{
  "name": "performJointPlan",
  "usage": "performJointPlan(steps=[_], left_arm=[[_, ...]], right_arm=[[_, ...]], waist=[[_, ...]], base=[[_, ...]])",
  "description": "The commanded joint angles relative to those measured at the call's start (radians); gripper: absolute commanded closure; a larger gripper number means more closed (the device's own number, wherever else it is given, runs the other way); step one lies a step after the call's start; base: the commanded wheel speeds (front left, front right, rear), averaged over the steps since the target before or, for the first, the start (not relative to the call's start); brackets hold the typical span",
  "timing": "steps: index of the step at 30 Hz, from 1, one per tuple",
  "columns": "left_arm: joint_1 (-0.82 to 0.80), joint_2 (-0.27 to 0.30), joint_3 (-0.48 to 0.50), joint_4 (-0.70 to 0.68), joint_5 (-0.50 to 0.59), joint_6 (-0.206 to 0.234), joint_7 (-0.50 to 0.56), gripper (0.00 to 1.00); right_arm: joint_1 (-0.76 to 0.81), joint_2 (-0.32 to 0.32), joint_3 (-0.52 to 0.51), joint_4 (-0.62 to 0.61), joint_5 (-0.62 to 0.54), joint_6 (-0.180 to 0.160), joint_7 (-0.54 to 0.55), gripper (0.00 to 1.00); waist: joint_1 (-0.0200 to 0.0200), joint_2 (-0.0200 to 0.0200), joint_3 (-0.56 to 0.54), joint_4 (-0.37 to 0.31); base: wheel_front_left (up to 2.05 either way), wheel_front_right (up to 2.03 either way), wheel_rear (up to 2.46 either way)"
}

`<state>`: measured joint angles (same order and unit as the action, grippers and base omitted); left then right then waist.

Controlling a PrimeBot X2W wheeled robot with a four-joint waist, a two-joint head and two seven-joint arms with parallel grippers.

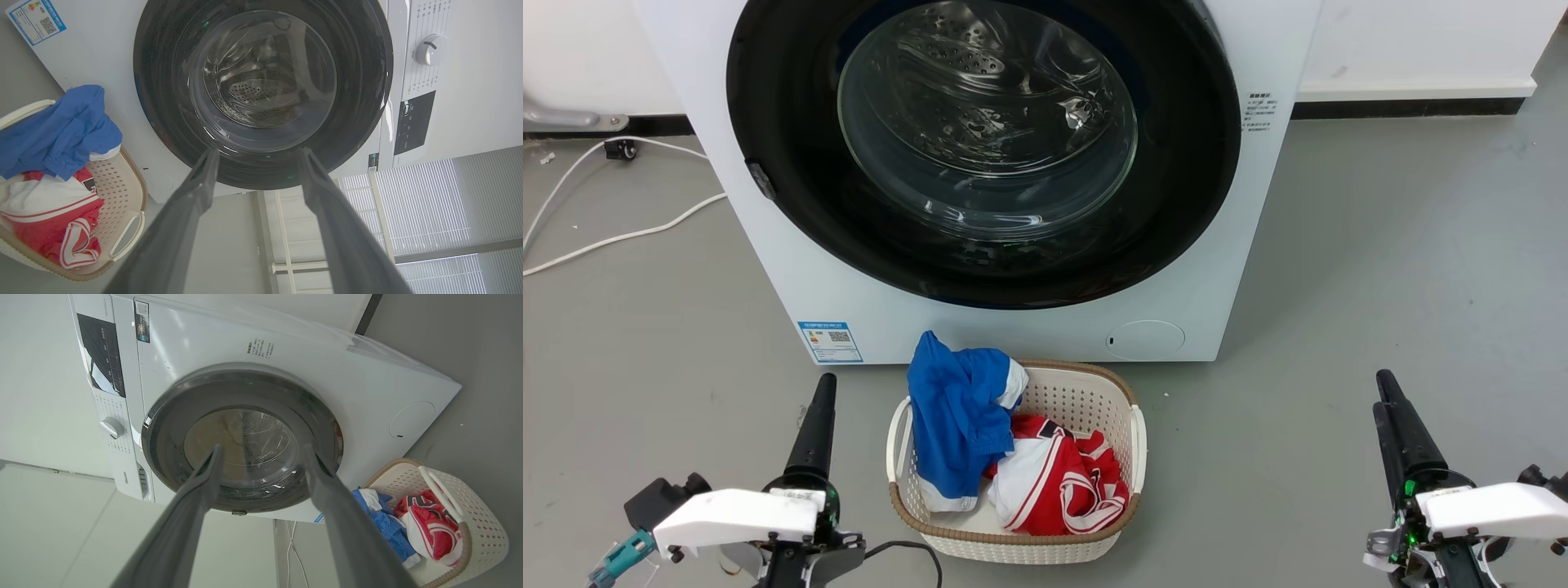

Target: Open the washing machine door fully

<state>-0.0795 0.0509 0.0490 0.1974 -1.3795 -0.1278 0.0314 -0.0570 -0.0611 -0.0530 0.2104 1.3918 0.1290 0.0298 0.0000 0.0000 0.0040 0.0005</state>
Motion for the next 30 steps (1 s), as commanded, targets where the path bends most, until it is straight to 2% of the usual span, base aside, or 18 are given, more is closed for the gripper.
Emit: performJointPlan(steps=[1, 13, 30], left_arm=[[-0.011, 0.002, -0.007, -0.031, 0.051, -0.002, -0.010, 0.00], [-0.002, 0.014, -0.050, -0.086, 0.341, -0.002, -0.059, 0.00], [0.004, 0.033, -0.094, -0.093, 0.602, 0.006, -0.115, 0.00]], right_arm=[[-0.008, -0.009, 0.005, -0.029, -0.051, 0.001, -0.011, 0.00], [0.013, -0.014, 0.025, -0.074, -0.355, 0.001, -0.060, 0.00], [0.031, -0.006, 0.033, -0.087, -0.637, 0.001, -0.107, 0.00]], waist=[[0.0000, 0.0000, 0.000, 0.000], [0.0000, 0.0000, 0.005, -0.001], [0.0000, 0.0000, 0.007, 0.001]], base=[[0.00, 0.00, 0.00], [0.00, 0.00, 0.00], [0.00, 0.00, 0.00]])
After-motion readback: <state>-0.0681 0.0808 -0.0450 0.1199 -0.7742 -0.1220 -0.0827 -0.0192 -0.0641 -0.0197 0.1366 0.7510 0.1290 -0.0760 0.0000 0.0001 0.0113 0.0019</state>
